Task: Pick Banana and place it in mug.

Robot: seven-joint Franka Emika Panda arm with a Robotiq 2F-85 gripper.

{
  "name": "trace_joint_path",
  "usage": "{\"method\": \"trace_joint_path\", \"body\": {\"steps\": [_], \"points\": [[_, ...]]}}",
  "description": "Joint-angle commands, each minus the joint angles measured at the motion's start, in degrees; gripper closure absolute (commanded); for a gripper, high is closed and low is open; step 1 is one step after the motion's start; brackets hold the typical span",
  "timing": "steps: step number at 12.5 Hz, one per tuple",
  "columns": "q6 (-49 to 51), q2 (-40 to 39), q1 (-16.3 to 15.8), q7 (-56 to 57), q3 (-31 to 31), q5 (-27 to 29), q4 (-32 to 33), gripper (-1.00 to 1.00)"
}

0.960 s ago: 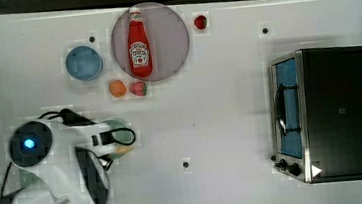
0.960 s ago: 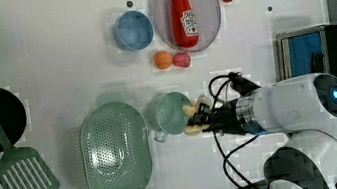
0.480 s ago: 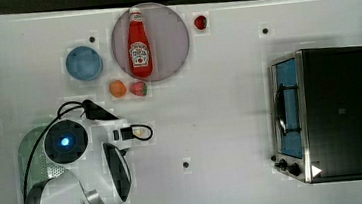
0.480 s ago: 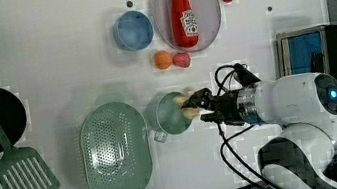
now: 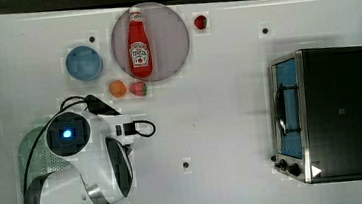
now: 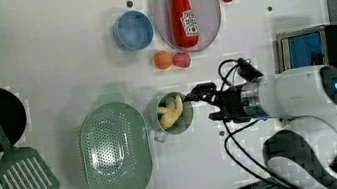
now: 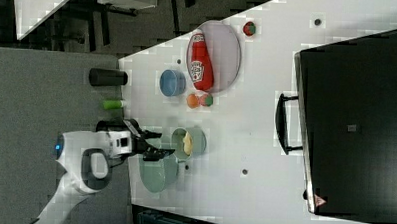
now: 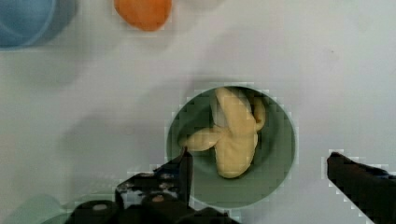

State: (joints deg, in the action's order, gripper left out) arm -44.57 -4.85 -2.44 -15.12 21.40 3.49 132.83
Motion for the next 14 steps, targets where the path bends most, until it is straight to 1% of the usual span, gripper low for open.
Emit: {"method": "trace_joint_path", "body": {"steps": [1,4,8,10,11,12,14], "points": [[13.0,9.9,0.2,-2.2,-3.7,0.5,-7.8,-1.00],[23.1,14.3,0.6,-0.7,-9.4,0.5,-12.9,-1.00],[34.0,17.2,1.2,5.5,-17.8,-0.1,-19.3,-1.00],[38.9,17.7,1.3,8.3,-21.5,-3.9,-22.7,-1.00],[40.6,17.7,1.3,8.4,-22.9,-5.6,-24.0,-1.00],[42.6,17.7,1.3,8.3,-23.8,-6.1,-24.8,-1.00],[43.2,17.7,1.3,8.3,-24.6,-6.1,-25.3,-1.00]]}}
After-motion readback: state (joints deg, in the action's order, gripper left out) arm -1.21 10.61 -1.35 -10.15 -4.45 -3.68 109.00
